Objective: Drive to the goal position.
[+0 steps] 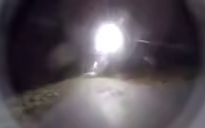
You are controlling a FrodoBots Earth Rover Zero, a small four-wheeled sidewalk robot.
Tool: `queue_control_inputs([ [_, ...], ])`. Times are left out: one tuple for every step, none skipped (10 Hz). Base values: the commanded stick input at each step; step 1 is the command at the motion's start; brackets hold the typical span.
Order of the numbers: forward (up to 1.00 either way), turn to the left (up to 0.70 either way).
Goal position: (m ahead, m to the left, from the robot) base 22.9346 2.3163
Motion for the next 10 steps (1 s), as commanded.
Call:
queue_control_inputs([
  [1.0, 0.14],
  [1.0, 0.05],
  [1.0, 0.04],
  [1.0, 0.04],
  [1.0, 0.04],
  [1.0, 0.04],
  [1.0, 0.04],
  [1.0, 0.04],
  [1.0, 0.04],
  [1.0, 0.04],
])
